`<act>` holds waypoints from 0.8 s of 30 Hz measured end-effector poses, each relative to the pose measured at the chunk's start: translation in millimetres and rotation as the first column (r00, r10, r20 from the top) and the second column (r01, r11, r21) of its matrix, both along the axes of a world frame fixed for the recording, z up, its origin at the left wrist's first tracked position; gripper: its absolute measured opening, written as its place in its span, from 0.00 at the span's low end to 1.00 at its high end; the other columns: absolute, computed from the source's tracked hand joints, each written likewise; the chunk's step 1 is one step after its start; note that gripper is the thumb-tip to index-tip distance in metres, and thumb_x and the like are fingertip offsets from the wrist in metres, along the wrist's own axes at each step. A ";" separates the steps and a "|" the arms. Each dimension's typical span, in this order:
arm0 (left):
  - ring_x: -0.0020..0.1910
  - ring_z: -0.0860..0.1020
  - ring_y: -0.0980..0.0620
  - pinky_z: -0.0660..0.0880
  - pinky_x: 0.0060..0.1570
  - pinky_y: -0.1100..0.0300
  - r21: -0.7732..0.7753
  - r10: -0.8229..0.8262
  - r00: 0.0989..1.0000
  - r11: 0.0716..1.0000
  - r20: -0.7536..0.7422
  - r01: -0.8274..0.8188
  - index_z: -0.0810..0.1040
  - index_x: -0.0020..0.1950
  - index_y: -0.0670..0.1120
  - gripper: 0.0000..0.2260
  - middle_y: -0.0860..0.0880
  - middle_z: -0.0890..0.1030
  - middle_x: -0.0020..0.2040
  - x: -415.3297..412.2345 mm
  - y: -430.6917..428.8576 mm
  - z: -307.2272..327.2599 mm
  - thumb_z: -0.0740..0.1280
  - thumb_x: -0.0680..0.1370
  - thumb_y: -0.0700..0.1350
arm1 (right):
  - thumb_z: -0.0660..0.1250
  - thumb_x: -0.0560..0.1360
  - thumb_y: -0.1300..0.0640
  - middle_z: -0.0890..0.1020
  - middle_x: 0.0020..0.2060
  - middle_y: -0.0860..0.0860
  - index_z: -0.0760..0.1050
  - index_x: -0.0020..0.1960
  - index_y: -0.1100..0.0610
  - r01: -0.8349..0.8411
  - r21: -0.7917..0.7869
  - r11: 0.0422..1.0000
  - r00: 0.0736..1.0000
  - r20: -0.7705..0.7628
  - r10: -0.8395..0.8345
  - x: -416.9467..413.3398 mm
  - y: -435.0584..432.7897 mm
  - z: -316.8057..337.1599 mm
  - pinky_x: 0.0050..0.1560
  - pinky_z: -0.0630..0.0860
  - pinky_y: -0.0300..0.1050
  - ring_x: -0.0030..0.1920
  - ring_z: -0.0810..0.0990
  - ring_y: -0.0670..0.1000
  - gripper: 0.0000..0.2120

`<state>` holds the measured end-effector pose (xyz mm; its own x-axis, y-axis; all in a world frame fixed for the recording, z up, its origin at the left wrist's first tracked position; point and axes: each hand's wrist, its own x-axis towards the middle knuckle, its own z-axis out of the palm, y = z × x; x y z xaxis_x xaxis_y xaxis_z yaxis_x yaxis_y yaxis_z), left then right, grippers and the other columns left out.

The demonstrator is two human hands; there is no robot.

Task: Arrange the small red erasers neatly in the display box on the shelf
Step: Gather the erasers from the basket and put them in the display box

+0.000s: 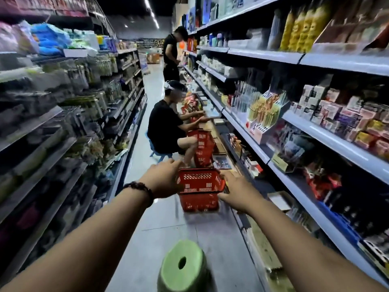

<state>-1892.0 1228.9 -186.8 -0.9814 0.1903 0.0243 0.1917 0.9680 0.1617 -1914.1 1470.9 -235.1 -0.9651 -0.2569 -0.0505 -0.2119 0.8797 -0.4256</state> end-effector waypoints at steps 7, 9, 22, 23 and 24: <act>0.62 0.77 0.44 0.76 0.60 0.47 0.027 -0.049 0.999 0.998 0.021 0.049 0.73 0.68 0.49 0.23 0.47 0.78 0.65 -136.4 -13.9 -31.4 0.73 0.75 0.53 | 0.73 0.74 0.47 0.74 0.66 0.55 0.66 0.71 0.49 0.013 0.052 0.999 0.999 0.052 -0.016 -129.6 -12.2 -26.7 0.64 0.75 0.53 0.64 0.75 0.57 0.29; 0.63 0.77 0.45 0.77 0.60 0.47 0.022 -0.065 0.997 0.998 0.044 0.064 0.73 0.68 0.51 0.23 0.48 0.77 0.65 -177.0 -28.0 -56.8 0.73 0.75 0.50 | 0.73 0.73 0.47 0.74 0.65 0.54 0.66 0.72 0.48 0.022 0.056 0.998 0.996 0.081 -0.027 -165.6 -26.3 -46.7 0.64 0.75 0.53 0.64 0.75 0.57 0.31; 0.61 0.78 0.42 0.77 0.58 0.50 -0.053 -0.292 0.920 0.947 0.262 0.316 0.77 0.63 0.47 0.15 0.44 0.80 0.61 -515.8 -138.9 -167.9 0.70 0.77 0.46 | 0.73 0.75 0.53 0.76 0.66 0.59 0.68 0.73 0.56 0.400 0.026 0.916 0.878 0.275 -0.391 -396.9 -133.1 -150.2 0.63 0.74 0.48 0.65 0.76 0.59 0.29; 0.61 0.78 0.42 0.77 0.57 0.51 -0.066 -0.313 0.904 0.936 0.292 0.345 0.77 0.63 0.47 0.15 0.43 0.80 0.61 -529.6 -141.3 -174.2 0.70 0.77 0.46 | 0.73 0.75 0.54 0.76 0.67 0.59 0.68 0.73 0.56 0.416 0.038 0.909 0.865 0.291 -0.408 -405.6 -137.4 -152.1 0.62 0.73 0.47 0.65 0.76 0.59 0.29; 0.61 0.78 0.42 0.77 0.57 0.52 -0.070 -0.332 0.889 0.926 0.316 0.371 0.77 0.63 0.46 0.15 0.43 0.80 0.61 -542.9 -142.6 -180.0 0.70 0.77 0.45 | 0.73 0.75 0.55 0.76 0.67 0.58 0.68 0.73 0.56 0.437 0.038 0.899 0.852 0.305 -0.427 -414.3 -140.2 -153.6 0.61 0.72 0.45 0.65 0.76 0.58 0.29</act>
<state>-2434.9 1086.3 -366.8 -0.8084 0.5060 -0.3007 0.4855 0.8621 0.1455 -2328.4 1330.7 -388.7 -0.9194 0.1756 -0.3520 0.3271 0.8384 -0.4360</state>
